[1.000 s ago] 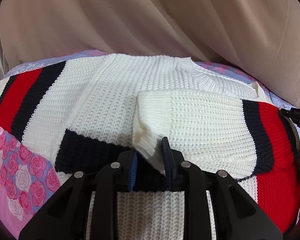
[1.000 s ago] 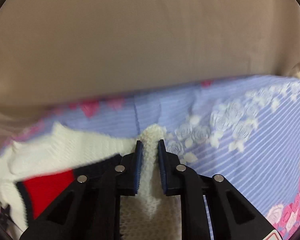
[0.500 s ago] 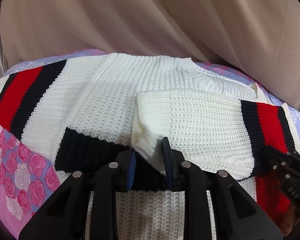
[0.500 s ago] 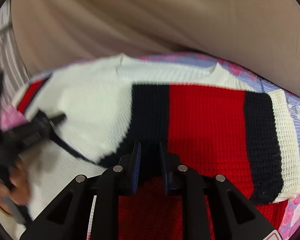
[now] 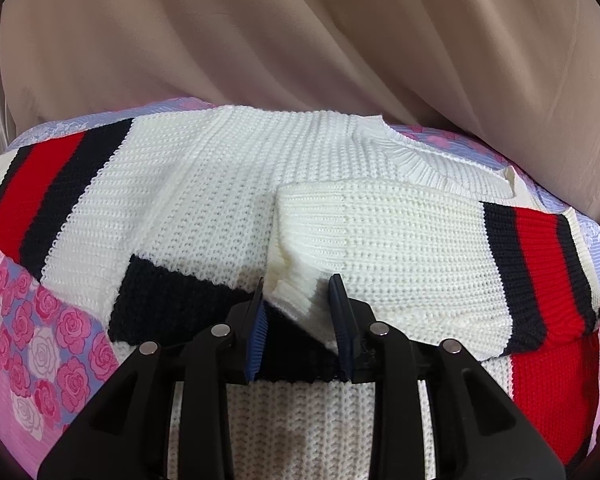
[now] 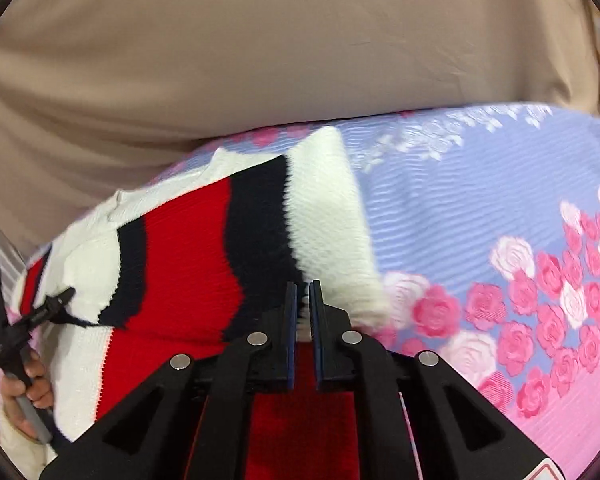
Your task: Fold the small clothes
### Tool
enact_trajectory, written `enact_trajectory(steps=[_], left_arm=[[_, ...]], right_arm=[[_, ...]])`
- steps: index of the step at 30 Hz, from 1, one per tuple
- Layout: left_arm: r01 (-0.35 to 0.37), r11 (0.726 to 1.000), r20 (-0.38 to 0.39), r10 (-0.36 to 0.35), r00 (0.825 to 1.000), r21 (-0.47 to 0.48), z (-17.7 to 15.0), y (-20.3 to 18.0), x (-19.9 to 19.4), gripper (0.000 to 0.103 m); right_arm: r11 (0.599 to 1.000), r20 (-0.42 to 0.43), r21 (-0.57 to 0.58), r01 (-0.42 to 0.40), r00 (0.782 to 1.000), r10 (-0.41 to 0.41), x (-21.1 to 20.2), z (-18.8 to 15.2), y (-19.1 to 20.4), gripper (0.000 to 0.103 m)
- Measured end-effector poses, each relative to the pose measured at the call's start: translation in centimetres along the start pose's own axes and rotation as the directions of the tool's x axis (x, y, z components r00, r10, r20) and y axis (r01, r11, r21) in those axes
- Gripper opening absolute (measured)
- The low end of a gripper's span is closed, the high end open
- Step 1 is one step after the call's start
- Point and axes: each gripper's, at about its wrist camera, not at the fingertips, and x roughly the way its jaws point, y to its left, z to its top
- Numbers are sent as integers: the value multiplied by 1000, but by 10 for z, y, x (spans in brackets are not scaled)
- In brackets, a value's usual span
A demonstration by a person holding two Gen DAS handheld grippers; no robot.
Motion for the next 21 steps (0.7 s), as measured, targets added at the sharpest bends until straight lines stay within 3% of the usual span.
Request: enact_trajectory(steps=[1,4,6,9,13,14,15,16,17,19,21], left_arm=[[2,1000,0,-2,1000,-2,0,1,0,30],[-2,1000,-1,2,1000,1,0,1,0,30],[-1,1000,-1,1,1000,-1,-1,3,1,30],[26,999,10,-26,1000,-43,-2,12,-2,30],[7,987,58,2,998,-159,-5,54,-28,33],[6,981,62,6,998,-194,-5,74,-37,36],[23,974,61,-9,998,-224,-5,93,-45,37],[4,965,49,9,999,-261,-4,120,-54,50],[-24,955,49,40,998,-294,-3,144,-61,64],[-101,926,76,138,988,-364,0,197,-78,67],[-188,873,68,243,968,-451,6,261,-88,71]], right_arm=[[999,-24,0,42,999,-42,9,-5,-11,0],[996,-4,80,-41,999,41,15,-4,-25,0],[995,3,85,-45,999,45,20,-3,-25,0],[999,6,23,30,1000,-30,17,-4,-12,0],[984,35,-74,159,987,-157,18,-8,22,0],[983,47,-79,167,985,-164,11,-14,29,1],[986,63,-76,150,987,-146,0,-19,35,11],[989,73,-77,126,990,-120,-10,-24,36,14],[992,81,-86,89,993,-82,-22,-31,39,18],[992,75,-122,45,997,-36,-36,-47,47,21],[987,58,-157,28,998,-19,-40,-62,54,26]])
